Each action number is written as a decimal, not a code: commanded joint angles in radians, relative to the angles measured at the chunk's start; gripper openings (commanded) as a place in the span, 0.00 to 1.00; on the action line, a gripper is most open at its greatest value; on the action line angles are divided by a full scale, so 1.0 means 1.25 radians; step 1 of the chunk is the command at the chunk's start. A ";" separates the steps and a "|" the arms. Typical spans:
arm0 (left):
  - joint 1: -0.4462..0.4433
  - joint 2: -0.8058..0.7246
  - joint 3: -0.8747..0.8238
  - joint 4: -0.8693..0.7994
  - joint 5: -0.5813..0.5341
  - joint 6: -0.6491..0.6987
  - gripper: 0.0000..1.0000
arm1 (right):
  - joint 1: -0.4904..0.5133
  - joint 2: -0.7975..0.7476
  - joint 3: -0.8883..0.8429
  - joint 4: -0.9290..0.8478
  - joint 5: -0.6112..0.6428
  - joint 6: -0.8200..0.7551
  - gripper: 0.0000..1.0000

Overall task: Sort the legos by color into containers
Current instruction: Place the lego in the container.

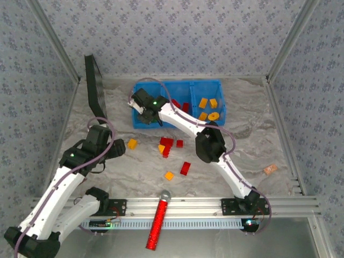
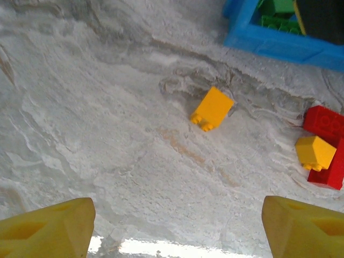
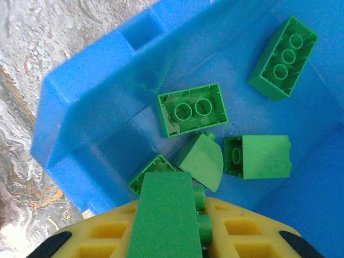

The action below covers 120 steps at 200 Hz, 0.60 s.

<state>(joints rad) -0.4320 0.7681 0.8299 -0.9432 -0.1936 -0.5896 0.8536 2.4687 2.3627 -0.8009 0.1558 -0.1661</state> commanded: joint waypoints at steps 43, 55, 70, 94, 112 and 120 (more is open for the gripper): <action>0.003 0.054 -0.077 0.071 0.085 -0.058 0.80 | -0.013 0.039 0.034 0.003 -0.009 -0.012 0.37; 0.003 0.064 -0.078 0.077 0.084 -0.057 0.80 | -0.016 0.040 0.036 0.006 -0.008 -0.012 0.40; 0.003 0.079 -0.077 0.087 0.078 -0.054 0.81 | -0.020 0.039 0.038 0.009 -0.008 -0.012 0.44; 0.003 0.108 -0.087 0.125 0.076 -0.050 0.81 | -0.024 0.032 0.046 0.002 -0.011 -0.018 0.44; 0.003 0.151 -0.088 0.161 0.066 -0.037 0.81 | -0.025 0.014 0.050 -0.006 -0.011 -0.025 0.45; 0.003 0.178 -0.082 0.174 0.057 -0.028 0.81 | -0.026 0.005 0.049 -0.008 -0.008 -0.028 0.46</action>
<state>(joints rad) -0.4320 0.9283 0.7273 -0.8013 -0.1047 -0.6468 0.8284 2.4977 2.3859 -0.7937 0.1501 -0.1768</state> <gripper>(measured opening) 0.805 0.450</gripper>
